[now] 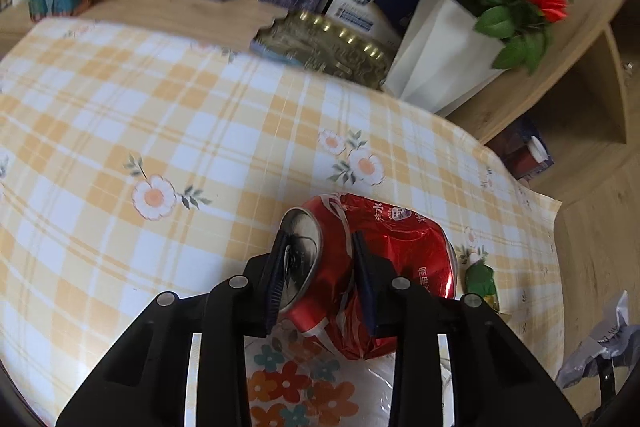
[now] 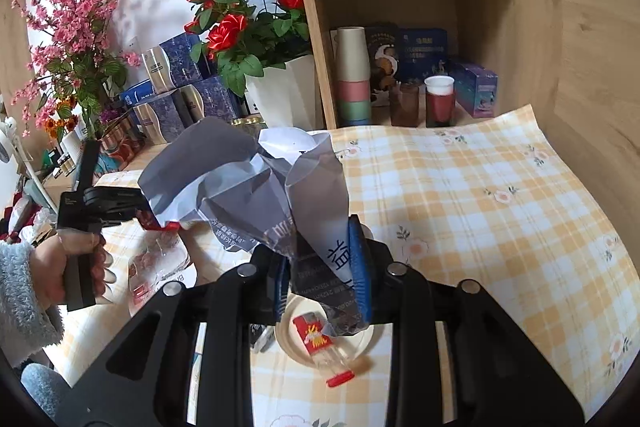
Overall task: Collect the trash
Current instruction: 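Carry the red can and the foil toward the brown bin with both tools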
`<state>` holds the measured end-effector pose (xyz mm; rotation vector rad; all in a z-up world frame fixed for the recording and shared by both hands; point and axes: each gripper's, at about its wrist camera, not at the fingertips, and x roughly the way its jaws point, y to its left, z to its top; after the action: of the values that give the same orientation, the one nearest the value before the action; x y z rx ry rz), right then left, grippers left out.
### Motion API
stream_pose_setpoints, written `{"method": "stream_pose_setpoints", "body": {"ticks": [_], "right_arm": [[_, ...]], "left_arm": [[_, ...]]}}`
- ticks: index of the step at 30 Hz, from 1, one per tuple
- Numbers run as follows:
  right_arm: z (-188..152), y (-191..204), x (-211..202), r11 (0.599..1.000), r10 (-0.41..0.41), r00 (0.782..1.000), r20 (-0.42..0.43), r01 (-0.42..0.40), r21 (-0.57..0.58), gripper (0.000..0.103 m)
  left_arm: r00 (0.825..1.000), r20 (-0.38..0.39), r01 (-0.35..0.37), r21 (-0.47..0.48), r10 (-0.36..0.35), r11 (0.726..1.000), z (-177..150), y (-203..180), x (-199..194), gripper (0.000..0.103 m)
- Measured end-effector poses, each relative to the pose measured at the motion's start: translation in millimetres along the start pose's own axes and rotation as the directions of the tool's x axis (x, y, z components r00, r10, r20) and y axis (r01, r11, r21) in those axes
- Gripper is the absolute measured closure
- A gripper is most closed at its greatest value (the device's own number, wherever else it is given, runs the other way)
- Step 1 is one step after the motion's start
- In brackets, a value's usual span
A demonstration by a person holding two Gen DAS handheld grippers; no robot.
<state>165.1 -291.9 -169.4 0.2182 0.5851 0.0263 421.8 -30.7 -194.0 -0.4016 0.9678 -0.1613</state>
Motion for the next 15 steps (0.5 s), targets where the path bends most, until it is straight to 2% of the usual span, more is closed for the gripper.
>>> {"method": "stream_pose_setpoints", "body": {"ticks": [8,15], "right_arm": [[-10.6,11.2,-8.0,1.0,0.015,1.0,-0.018,-0.014,0.024,0.074],[-24.1,30.2,-26.7,0.999,0.04,0.998,-0.041,-0.039,0.017,0.074]], "left_arm": [[0.996,0.082,0.009,0.09,-0.016,0.996,2.2,-11.0,-61.2,0.072],[0.993,0.116,0.008,0.169,-0.028,0.986,-29.8,-11.6,-128.7,0.072]]}}
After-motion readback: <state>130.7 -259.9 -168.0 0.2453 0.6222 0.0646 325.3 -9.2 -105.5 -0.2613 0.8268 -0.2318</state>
